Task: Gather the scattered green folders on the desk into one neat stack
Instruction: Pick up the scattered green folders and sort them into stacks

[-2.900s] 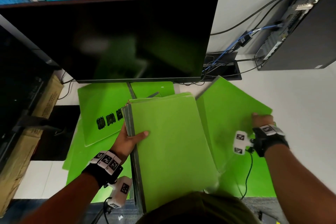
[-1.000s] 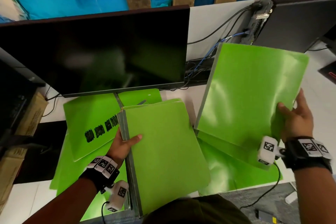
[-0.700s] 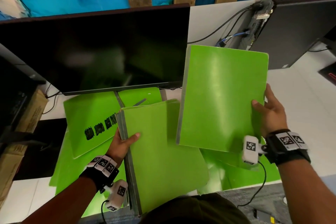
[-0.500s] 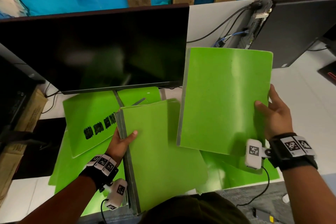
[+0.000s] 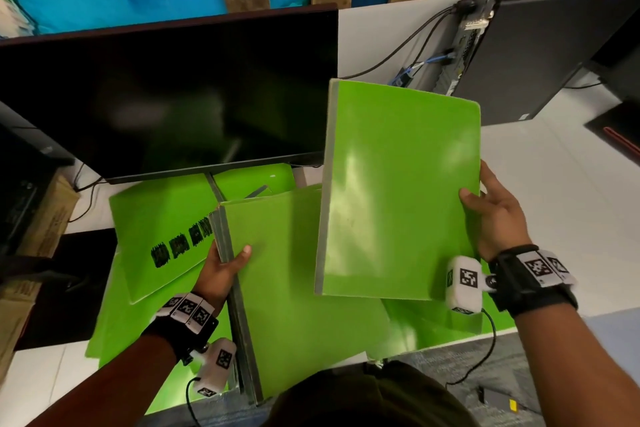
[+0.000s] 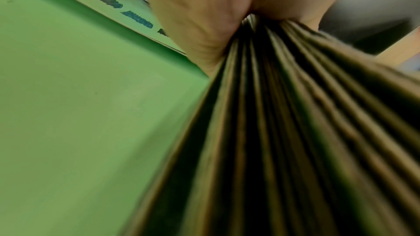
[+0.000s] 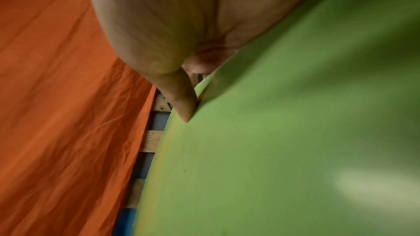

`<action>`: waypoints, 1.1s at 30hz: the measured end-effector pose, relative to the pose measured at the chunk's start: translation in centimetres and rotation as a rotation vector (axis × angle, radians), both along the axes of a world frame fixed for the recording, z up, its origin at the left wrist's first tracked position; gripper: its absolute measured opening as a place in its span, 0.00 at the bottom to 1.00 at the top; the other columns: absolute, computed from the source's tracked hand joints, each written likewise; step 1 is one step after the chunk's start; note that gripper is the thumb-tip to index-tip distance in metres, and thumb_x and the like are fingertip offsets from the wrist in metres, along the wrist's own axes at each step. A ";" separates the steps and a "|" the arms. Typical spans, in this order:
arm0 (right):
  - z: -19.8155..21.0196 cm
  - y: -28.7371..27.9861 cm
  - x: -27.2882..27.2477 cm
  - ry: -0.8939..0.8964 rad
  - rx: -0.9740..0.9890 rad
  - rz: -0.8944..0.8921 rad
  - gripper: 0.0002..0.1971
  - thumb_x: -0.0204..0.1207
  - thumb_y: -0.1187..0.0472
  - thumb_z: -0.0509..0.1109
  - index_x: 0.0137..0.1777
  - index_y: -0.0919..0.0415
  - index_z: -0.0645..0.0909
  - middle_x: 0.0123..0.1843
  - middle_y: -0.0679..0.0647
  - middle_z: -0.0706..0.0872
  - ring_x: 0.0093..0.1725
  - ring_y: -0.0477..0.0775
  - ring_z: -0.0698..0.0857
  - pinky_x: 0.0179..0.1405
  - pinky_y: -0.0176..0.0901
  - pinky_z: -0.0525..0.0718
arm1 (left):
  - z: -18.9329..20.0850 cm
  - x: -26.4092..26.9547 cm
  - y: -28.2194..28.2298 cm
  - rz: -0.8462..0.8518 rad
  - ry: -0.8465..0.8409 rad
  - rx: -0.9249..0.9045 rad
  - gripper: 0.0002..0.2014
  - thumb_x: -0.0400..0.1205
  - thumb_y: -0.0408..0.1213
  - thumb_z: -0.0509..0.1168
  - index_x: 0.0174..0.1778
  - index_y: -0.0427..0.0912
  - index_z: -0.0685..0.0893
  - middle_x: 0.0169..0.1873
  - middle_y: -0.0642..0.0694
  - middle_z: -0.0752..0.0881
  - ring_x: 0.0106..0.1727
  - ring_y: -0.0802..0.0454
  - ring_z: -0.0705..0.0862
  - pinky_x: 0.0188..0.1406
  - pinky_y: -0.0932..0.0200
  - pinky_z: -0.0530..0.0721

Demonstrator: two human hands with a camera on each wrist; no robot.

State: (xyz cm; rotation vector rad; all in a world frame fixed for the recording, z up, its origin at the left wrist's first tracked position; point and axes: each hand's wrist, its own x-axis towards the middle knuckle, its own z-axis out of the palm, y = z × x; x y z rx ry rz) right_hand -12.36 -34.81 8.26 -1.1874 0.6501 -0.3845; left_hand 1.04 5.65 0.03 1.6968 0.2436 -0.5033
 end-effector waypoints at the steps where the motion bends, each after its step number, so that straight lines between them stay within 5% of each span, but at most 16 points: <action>1: 0.6 -0.1 0.0 -0.011 -0.033 0.003 0.31 0.78 0.78 0.60 0.78 0.53 0.70 0.67 0.62 0.84 0.64 0.65 0.84 0.61 0.62 0.83 | -0.1 -0.1 0.0 0.000 -0.007 -0.011 0.27 0.80 0.36 0.70 0.74 0.51 0.69 0.61 0.50 0.80 0.63 0.48 0.79 0.65 0.52 0.73; 6: 4.4 -0.4 -1.0 -0.057 -0.203 0.009 0.31 0.77 0.78 0.61 0.76 0.52 0.73 0.65 0.60 0.85 0.57 0.61 0.85 0.59 0.58 0.84 | 0.2 -0.7 -0.1 0.024 -0.022 -0.038 0.24 0.81 0.33 0.68 0.70 0.52 0.71 0.55 0.53 0.83 0.58 0.49 0.81 0.61 0.54 0.75; 11: 6.5 -0.1 -1.7 -0.148 -0.146 0.022 0.29 0.79 0.78 0.58 0.74 0.51 0.74 0.62 0.54 0.88 0.57 0.56 0.87 0.57 0.51 0.86 | 0.5 -0.8 -0.1 0.030 -0.033 -0.053 0.24 0.80 0.33 0.68 0.70 0.52 0.71 0.55 0.56 0.83 0.59 0.49 0.81 0.62 0.54 0.74; 16: 1.1 3.0 0.0 -0.062 0.025 0.069 0.34 0.74 0.78 0.64 0.80 0.59 0.66 0.67 0.63 0.82 0.62 0.64 0.82 0.66 0.66 0.77 | 0.2 -0.7 0.3 0.008 -0.011 -0.060 0.41 0.70 0.48 0.74 0.79 0.47 0.66 0.72 0.44 0.77 0.71 0.43 0.77 0.74 0.39 0.71; 19: -3.3 5.7 0.7 0.060 -0.024 0.129 0.37 0.72 0.76 0.69 0.81 0.57 0.64 0.66 0.52 0.85 0.66 0.53 0.83 0.69 0.54 0.78 | -0.5 -0.7 0.7 0.023 -0.004 -0.049 0.55 0.61 0.60 0.78 0.81 0.47 0.60 0.77 0.42 0.73 0.75 0.41 0.73 0.75 0.36 0.70; 21: -5.6 6.9 1.0 0.176 -0.198 0.217 0.36 0.77 0.74 0.67 0.82 0.52 0.62 0.72 0.48 0.79 0.71 0.43 0.76 0.73 0.44 0.73 | -0.5 -1.0 0.7 0.034 -0.001 -0.046 0.48 0.67 0.55 0.77 0.80 0.45 0.63 0.75 0.41 0.75 0.74 0.40 0.75 0.73 0.35 0.72; 23: -7.4 7.6 1.1 0.326 -0.380 0.314 0.36 0.79 0.69 0.67 0.83 0.52 0.58 0.80 0.50 0.66 0.76 0.44 0.65 0.73 0.31 0.61 | -0.3 -1.4 0.7 0.006 -0.034 -0.031 0.27 0.79 0.39 0.70 0.73 0.44 0.70 0.66 0.41 0.81 0.66 0.40 0.80 0.69 0.39 0.76; 25: -9.3 8.4 0.7 0.390 -0.406 0.364 0.36 0.79 0.68 0.68 0.84 0.53 0.56 0.81 0.51 0.65 0.79 0.49 0.65 0.71 0.30 0.61 | -0.1 -2.0 0.5 -0.019 -0.085 0.004 0.17 0.80 0.30 0.68 0.62 0.50 0.74 0.51 0.44 0.83 0.54 0.42 0.81 0.57 0.46 0.80; 27: -10.6 9.6 0.5 0.397 -0.373 0.415 0.35 0.78 0.66 0.70 0.82 0.53 0.59 0.80 0.54 0.67 0.79 0.55 0.67 0.73 0.37 0.64 | 0.8 -2.7 0.4 -0.033 -0.114 -0.043 0.24 0.70 0.36 0.75 0.58 0.50 0.73 0.44 0.47 0.83 0.45 0.47 0.82 0.45 0.52 0.83; 30: -11.3 12.0 0.4 0.413 -0.365 0.614 0.35 0.78 0.60 0.71 0.82 0.50 0.60 0.80 0.53 0.67 0.78 0.51 0.67 0.69 0.34 0.64 | 1.5 -3.2 0.3 -0.074 -0.099 -0.093 0.44 0.53 0.52 0.84 0.63 0.48 0.72 0.46 0.52 0.86 0.42 0.58 0.87 0.38 0.65 0.86; 33: -12.0 13.9 0.5 0.448 -0.450 0.603 0.45 0.75 0.57 0.74 0.85 0.52 0.48 0.81 0.54 0.65 0.79 0.51 0.65 0.76 0.41 0.63 | 1.7 -3.3 -0.4 -0.089 -0.107 -0.064 0.30 0.68 0.29 0.80 0.59 0.53 0.72 0.50 0.50 0.84 0.47 0.53 0.85 0.46 0.60 0.85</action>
